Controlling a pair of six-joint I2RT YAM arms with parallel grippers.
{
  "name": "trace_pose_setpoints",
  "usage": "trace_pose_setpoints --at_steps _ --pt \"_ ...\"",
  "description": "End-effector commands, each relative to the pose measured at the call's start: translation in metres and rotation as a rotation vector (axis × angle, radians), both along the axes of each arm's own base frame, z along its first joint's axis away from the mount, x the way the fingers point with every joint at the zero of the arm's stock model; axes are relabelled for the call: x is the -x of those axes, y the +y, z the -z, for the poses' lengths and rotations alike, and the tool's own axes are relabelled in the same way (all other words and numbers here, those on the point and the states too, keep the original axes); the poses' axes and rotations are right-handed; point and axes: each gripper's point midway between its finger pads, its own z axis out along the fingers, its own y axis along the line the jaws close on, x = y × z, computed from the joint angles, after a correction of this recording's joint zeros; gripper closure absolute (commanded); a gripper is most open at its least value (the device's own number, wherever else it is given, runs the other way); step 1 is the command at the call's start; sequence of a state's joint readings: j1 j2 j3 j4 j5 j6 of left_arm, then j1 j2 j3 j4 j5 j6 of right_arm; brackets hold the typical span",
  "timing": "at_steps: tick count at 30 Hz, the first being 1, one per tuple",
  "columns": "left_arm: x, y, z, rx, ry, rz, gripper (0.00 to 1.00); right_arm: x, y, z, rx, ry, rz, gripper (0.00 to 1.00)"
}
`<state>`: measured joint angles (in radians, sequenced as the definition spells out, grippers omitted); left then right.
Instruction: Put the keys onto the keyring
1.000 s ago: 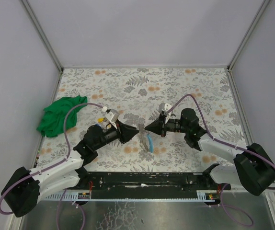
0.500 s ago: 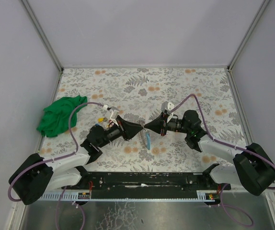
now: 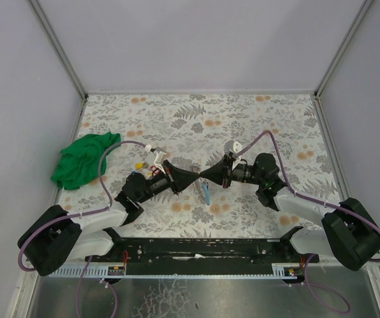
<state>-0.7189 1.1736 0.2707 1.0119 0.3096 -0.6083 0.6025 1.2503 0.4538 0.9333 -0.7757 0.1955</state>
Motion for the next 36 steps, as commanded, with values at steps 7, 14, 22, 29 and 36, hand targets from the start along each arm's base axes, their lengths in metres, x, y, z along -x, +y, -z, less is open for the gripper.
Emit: trace_pose_setpoints --at_steps 7,14,22,29,36 --pt "-0.004 -0.001 -0.018 -0.081 -0.205 0.006 1.00 0.013 0.001 -0.002 0.016 -0.043 -0.076 0.96" --pt "-0.010 -0.006 0.005 -0.316 -0.231 0.070 1.00 0.013 -0.002 0.011 0.103 -0.038 -0.081 0.79" --pt "-0.012 -0.002 0.015 -0.505 -0.254 0.122 1.00 -0.003 -0.016 0.004 0.239 -0.125 0.008 0.63" --pt "-0.013 0.000 0.008 -0.572 -0.288 0.137 1.00 -0.009 -0.019 -0.005 0.283 -0.162 0.028 0.62" --pt "-0.009 -0.004 0.005 -0.591 -0.315 0.156 1.00 -0.013 -0.009 -0.004 0.271 -0.127 -0.011 0.63"
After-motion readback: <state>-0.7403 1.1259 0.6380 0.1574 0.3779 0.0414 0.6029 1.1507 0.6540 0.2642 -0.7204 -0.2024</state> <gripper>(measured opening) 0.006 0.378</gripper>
